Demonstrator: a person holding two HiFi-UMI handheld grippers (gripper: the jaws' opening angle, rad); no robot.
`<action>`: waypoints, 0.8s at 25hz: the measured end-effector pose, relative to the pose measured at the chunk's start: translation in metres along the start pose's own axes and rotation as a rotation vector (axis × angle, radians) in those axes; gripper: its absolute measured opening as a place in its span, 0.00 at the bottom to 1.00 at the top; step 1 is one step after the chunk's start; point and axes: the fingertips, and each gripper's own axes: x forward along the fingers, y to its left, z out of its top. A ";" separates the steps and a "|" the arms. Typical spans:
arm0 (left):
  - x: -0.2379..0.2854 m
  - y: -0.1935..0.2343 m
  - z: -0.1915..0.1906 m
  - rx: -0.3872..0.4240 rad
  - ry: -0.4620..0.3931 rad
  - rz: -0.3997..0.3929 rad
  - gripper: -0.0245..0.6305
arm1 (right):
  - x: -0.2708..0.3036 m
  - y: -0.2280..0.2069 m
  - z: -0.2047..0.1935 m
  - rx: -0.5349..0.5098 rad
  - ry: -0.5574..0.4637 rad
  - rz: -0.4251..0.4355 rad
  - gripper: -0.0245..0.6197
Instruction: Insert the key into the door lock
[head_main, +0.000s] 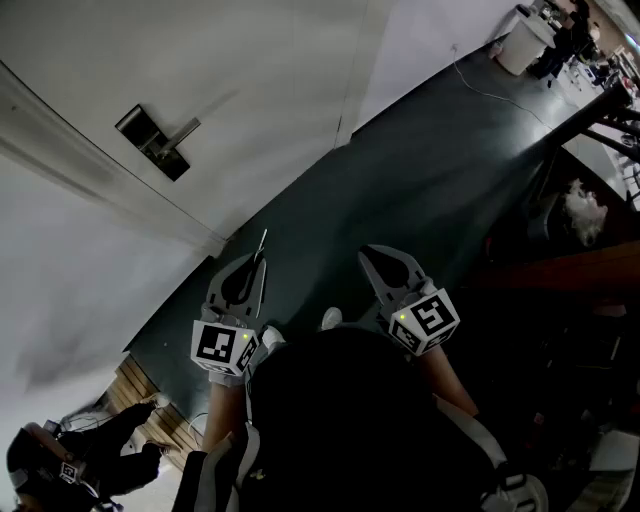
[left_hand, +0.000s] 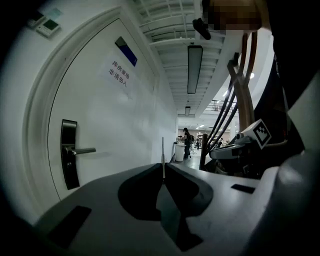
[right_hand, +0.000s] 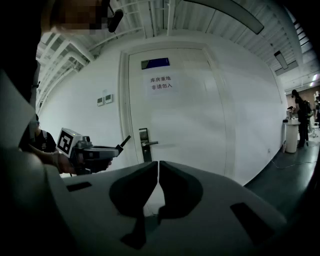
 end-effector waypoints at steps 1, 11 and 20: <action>0.003 -0.002 0.000 -0.007 0.000 0.003 0.08 | -0.002 -0.003 0.001 -0.002 -0.002 0.005 0.07; 0.035 -0.026 -0.008 -0.019 0.023 0.014 0.08 | -0.020 -0.035 0.001 -0.024 -0.014 0.024 0.07; 0.056 -0.026 -0.016 -0.024 0.064 0.056 0.08 | -0.012 -0.070 -0.006 -0.004 0.007 0.028 0.07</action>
